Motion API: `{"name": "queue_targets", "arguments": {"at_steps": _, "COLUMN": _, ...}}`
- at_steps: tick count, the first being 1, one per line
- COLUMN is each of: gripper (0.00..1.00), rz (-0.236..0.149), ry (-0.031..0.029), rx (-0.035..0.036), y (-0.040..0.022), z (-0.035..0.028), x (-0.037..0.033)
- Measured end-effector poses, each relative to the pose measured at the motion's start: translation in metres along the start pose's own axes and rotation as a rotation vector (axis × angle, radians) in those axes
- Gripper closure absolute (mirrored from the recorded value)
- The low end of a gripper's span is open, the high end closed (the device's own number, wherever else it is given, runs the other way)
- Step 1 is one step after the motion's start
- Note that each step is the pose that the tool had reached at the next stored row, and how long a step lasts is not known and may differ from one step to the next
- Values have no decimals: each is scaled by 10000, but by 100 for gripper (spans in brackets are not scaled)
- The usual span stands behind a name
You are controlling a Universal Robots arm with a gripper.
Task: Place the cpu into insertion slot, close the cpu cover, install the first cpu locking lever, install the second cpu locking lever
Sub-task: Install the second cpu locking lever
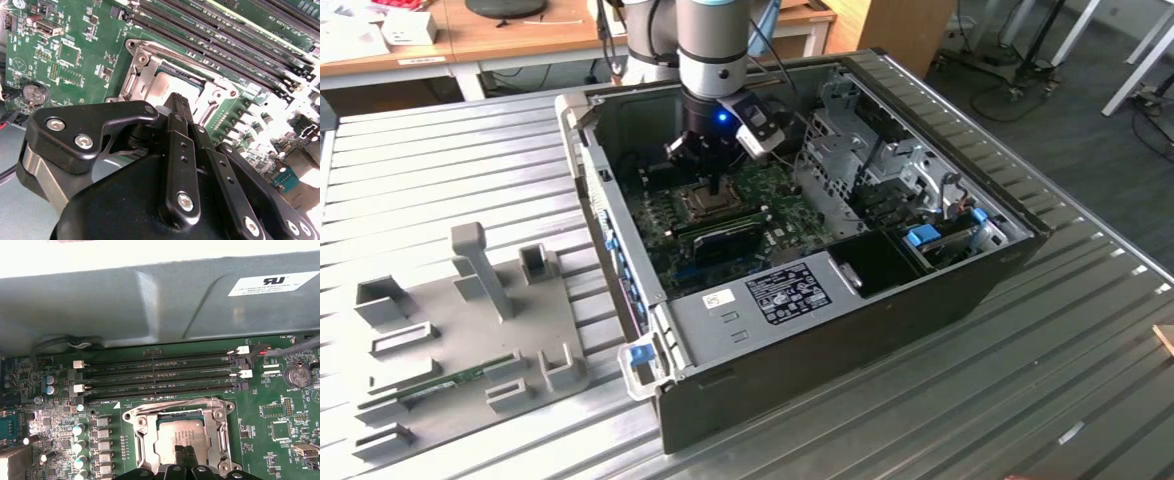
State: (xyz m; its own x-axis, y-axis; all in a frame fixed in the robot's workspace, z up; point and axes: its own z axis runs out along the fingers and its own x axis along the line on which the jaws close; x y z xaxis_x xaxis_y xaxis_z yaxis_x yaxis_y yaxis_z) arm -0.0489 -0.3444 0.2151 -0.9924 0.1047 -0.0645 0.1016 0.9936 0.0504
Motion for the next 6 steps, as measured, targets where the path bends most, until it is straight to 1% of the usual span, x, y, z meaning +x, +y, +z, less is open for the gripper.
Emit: {"name": "queue_targets", "arguments": {"at_steps": 6, "gripper": 90, "rz": 1, "ry": -1, "rx": -1, "y": 1, "z": -15, "x": -1}}
